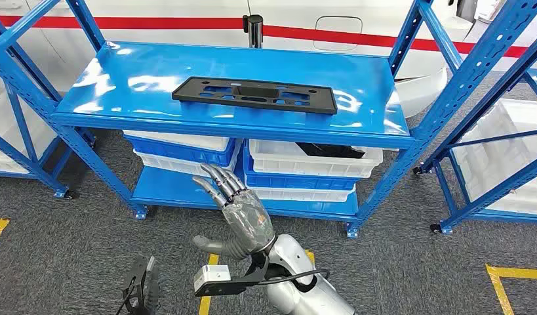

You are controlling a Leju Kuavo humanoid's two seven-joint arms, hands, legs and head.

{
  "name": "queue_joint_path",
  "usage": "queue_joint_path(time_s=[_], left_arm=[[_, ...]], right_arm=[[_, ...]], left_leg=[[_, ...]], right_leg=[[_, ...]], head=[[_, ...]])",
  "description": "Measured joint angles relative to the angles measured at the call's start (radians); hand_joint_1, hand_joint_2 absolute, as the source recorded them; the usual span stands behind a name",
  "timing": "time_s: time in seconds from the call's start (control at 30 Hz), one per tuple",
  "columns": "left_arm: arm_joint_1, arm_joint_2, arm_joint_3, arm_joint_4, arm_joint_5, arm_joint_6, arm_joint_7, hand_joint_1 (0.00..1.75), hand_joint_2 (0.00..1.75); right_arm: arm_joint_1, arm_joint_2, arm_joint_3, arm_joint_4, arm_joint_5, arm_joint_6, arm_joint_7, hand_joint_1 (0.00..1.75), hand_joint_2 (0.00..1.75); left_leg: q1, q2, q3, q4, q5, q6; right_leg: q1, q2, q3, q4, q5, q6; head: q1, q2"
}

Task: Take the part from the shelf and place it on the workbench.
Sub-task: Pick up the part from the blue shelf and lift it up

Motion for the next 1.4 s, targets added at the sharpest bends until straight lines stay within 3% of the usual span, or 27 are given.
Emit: queue_joint_path(time_s=[0.13, 0.23, 0.27, 0.37, 0.47, 0.57, 0.93, 1.4], left_arm=[[-0.001, 0.02, -0.008, 0.0, -0.004, -0.002, 0.003, 0.0, 0.0], [0.007, 0.034, -0.012, 0.0, 0.0, 0.03, -0.012, 0.0, 0.0], [0.025, 0.043, -0.01, 0.0, 0.005, 0.056, -0.054, 0.0, 0.0], [0.12, 0.094, 0.01, 0.011, 0.04, 0.106, -0.322, 0.0, 0.0], [0.189, 0.149, 0.054, 0.019, 0.076, 0.102, -0.505, 0.0, 0.0], [0.204, 0.168, 0.083, 0.022, 0.072, 0.114, -0.534, 0.0, 0.0], [0.275, 0.099, 0.112, 0.063, 0.05, 0.169, -0.365, 0.0, 0.0], [0.283, 0.071, 0.162, 0.073, 0.082, 0.136, -0.362, 0.0, 0.0]], right_arm=[[0.0, -0.005, 0.0, 0.006, -0.003, 0.003, 0.0, 0.0, 1.75], [0.0, -0.006, 0.0, 0.008, 0.004, 0.001, 0.009, 0.0, 0.44], [0.005, -0.008, -0.003, 0.005, 0.015, -0.008, 0.021, 0.0, 0.44], [0.053, -0.032, -0.034, -0.035, 0.052, -0.053, 0.044, 0.0, 1.75], [0.096, -0.062, -0.072, -0.07, 0.094, -0.088, 0.02, 0.0, 1.75], [0.105, -0.066, -0.081, -0.076, 0.147, -0.115, 0.009, 0.0, 1.75], [0.086, -0.061, -0.083, -0.059, 0.176, -0.182, -0.004, 0.0, 1.75], [0.031, -0.032, -0.066, -0.02, 0.222, -0.233, -0.011, 0.0, 1.75]], left_leg=[[-0.002, 0.0, -0.001, 0.0, 0.0, 0.004], [-0.003, -0.001, -0.002, 0.0, 0.0, 0.006], [-0.003, 0.0, -0.001, 0.0, -0.001, 0.007], [-0.003, 0.007, 0.004, 0.0, -0.005, 0.011], [-0.002, 0.007, 0.001, 0.001, -0.006, 0.012], [-0.001, 0.001, 0.0, 0.0, -0.006, 0.012], [0.001, -0.001, 0.0, 0.0, -0.006, 0.012], [0.001, -0.001, 0.001, 0.0, -0.006, 0.012]], right_leg=[[-0.002, 0.0, 0.0, -0.002, 0.001, 0.003], [-0.003, -0.001, 0.001, -0.002, 0.001, 0.005], [-0.003, 0.0, 0.002, -0.002, 0.001, 0.007], [-0.005, 0.003, 0.002, -0.003, -0.001, 0.013], [-0.006, 0.003, -0.003, -0.003, -0.002, 0.014], [-0.006, -0.002, -0.001, -0.003, -0.005, 0.016], [-0.006, -0.003, 0.0, -0.003, -0.005, 0.016], [-0.006, -0.003, 0.0, -0.003, -0.005, 0.016]], head=[[0.0, 0.0], [0.0, 0.0], [0.0, 0.0], [0.0, 0.0], [0.0, 0.0], [0.0, 0.0], [0.0, 0.0], [0.0, 0.0]])
